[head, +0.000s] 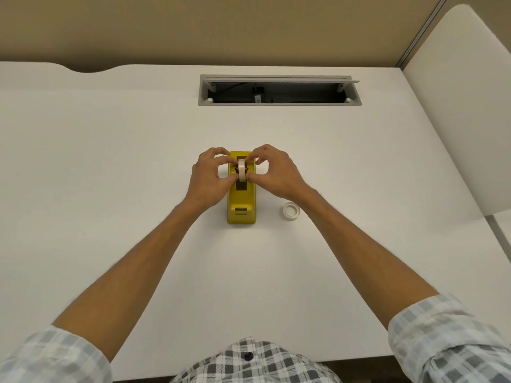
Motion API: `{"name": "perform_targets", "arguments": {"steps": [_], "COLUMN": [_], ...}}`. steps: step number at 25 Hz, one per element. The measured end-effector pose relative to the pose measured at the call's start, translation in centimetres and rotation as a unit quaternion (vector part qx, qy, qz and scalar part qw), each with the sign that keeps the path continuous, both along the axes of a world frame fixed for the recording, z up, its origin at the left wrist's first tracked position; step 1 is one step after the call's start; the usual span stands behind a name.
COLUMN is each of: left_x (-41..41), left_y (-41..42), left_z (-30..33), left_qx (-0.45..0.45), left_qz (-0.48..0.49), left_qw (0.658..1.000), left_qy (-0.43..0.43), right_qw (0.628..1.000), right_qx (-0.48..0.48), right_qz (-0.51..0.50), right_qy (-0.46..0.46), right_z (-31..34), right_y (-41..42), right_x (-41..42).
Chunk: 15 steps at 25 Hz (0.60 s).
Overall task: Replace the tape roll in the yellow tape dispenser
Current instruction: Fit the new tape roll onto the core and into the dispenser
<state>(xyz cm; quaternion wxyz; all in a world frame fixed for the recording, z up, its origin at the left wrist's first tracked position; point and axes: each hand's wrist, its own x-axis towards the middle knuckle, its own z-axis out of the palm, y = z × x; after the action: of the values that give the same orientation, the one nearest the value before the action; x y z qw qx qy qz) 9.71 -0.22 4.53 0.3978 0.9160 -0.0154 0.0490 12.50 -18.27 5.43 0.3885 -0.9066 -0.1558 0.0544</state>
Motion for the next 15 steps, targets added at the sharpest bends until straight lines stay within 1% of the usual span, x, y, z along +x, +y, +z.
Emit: {"name": "perform_targets", "arguments": {"steps": [8, 11, 13, 15], "left_x": [-1.3, -1.8, -1.8, -1.5], "left_y": [-0.3, -0.2, -0.1, 0.1], "left_z": [-0.7, -0.8, -0.8, -0.8], "left_qx": [-0.028, -0.05, -0.047, -0.028], "left_qz": [0.0, -0.018, -0.037, -0.053], "left_qw": [1.0, 0.999, 0.998, 0.998], "left_qy": [-0.005, 0.007, 0.017, 0.016], "right_qw": [1.0, 1.0, 1.0, 0.998], "right_qx": [-0.019, -0.018, -0.019, -0.032], "right_qz": [0.017, 0.015, 0.013, 0.013], "right_qy": [-0.007, -0.011, -0.021, -0.053], "right_z": [-0.3, -0.4, -0.3, -0.1], "right_y": [0.2, 0.3, 0.3, 0.3], "right_x": [-0.9, -1.2, -1.3, -1.6]}}
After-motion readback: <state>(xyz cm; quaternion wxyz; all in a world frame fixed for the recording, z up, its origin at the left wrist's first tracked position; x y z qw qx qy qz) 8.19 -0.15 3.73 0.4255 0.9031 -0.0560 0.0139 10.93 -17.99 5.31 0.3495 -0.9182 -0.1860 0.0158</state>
